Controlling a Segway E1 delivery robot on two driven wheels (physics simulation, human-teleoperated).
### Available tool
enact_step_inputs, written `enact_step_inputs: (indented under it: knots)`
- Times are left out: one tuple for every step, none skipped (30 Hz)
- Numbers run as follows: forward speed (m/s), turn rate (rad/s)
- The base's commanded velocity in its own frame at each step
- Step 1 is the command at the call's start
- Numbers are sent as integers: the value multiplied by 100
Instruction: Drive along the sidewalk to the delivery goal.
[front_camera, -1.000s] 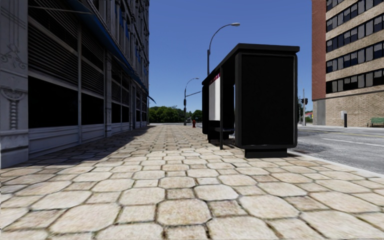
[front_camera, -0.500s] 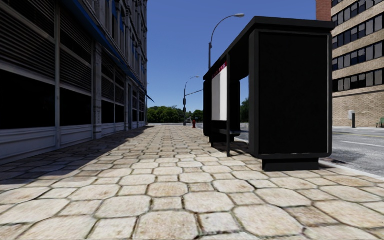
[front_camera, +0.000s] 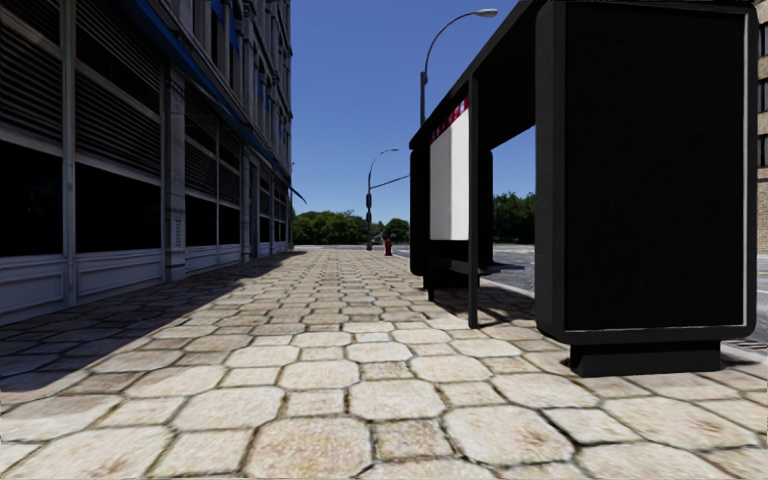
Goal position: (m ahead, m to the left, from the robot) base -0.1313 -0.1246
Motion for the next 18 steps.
enact_step_inputs:
  knots:
    - [0,0]
    - [0,0]
    - [0,0]
    - [0,0]
    - [0,0]
    - [0,0]
    - [0,0]
    - [0,0]
    - [0,0]
    - [0,0]
    - [0,0]
    - [0,0]
    - [0,0]
    - [0,0]
    - [0,0]
    - [0,0]
    - [0,0]
    - [0,0]
